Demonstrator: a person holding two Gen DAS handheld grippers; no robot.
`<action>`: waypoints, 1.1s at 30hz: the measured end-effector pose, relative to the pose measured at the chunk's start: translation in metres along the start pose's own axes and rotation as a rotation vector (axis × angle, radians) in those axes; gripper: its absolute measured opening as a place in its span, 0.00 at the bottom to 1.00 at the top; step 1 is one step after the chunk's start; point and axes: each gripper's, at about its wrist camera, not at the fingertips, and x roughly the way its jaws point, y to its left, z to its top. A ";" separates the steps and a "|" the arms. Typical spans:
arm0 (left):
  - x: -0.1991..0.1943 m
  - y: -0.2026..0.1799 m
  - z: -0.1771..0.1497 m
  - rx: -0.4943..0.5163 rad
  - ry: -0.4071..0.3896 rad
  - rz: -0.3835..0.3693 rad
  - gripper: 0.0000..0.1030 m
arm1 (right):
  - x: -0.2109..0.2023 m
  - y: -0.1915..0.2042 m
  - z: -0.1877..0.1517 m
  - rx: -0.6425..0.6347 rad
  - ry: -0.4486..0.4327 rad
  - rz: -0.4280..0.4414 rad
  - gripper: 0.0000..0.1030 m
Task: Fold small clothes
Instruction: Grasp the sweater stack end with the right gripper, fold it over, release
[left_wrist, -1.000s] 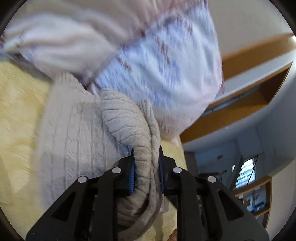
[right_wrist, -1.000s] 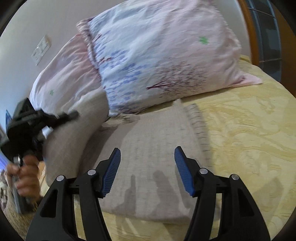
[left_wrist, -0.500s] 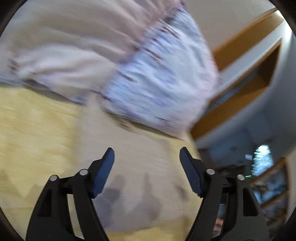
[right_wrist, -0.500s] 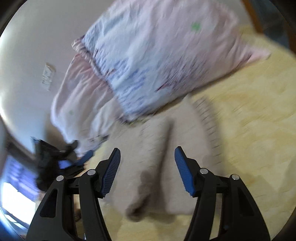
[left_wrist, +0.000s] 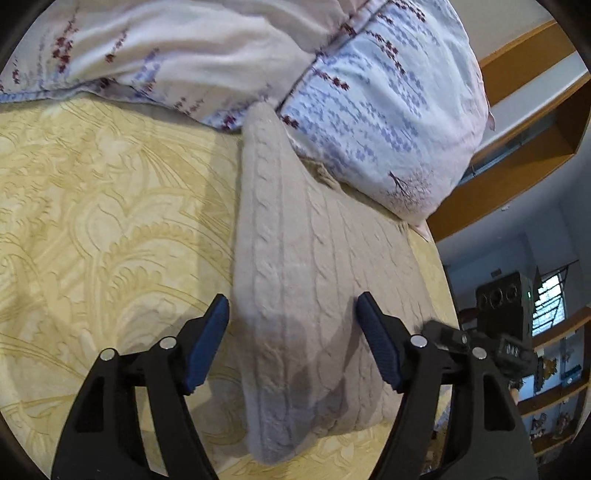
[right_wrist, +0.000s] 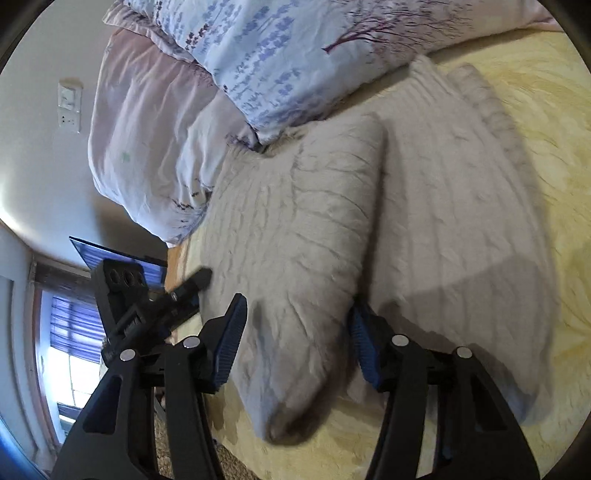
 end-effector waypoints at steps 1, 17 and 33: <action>0.004 0.000 -0.002 -0.002 0.013 -0.008 0.68 | 0.002 0.000 0.004 0.004 -0.010 0.012 0.55; 0.013 0.006 -0.008 -0.055 0.061 -0.062 0.71 | 0.007 0.057 0.025 -0.375 -0.338 -0.244 0.17; 0.020 -0.014 -0.018 -0.020 0.121 -0.109 0.75 | -0.024 0.083 -0.011 -0.796 -0.549 -0.733 0.15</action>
